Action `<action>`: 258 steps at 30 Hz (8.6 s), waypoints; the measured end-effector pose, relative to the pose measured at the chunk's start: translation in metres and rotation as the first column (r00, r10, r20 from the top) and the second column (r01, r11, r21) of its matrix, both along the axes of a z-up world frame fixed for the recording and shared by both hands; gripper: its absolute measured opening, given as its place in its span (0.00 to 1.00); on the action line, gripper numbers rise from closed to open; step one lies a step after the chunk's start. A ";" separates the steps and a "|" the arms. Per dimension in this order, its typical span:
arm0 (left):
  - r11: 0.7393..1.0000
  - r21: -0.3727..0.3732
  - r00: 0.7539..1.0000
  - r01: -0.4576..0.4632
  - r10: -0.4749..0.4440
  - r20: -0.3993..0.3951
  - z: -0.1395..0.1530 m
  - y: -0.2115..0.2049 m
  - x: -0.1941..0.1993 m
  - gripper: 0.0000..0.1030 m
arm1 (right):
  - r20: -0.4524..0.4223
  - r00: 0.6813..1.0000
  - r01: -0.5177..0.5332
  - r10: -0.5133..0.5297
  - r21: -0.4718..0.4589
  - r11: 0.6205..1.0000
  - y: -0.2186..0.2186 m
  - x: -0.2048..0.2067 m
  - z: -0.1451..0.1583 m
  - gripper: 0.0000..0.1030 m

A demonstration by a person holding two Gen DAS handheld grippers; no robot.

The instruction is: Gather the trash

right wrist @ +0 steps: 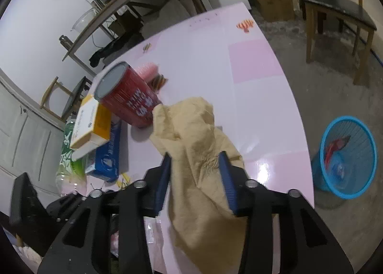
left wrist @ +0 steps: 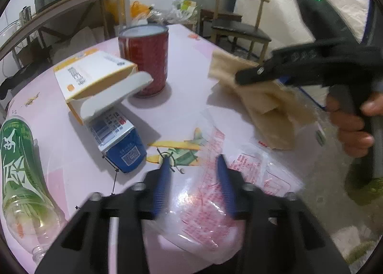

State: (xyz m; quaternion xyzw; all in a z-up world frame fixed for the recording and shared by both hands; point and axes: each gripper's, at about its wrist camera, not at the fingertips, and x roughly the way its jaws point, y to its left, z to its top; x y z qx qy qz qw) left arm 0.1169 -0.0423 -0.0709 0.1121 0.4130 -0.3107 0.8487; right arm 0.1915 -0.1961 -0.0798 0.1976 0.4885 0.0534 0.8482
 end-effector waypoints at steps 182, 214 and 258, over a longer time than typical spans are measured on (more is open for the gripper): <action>0.951 -0.295 0.992 0.090 -0.112 -0.056 0.038 0.050 0.006 0.28 | 0.081 0.996 0.054 -0.035 -0.242 0.969 0.019 -0.039 0.025 0.03; 0.931 -0.327 0.964 0.160 -0.219 -0.149 0.099 -0.068 0.071 0.28 | 0.180 0.801 0.591 -0.571 -0.076 0.803 -0.140 -0.140 0.059 0.03; 0.953 -0.179 0.864 0.245 -0.299 -0.406 0.035 -0.326 0.100 0.71 | -0.082 0.591 0.806 -0.803 0.112 0.582 -0.316 -0.150 -0.113 0.62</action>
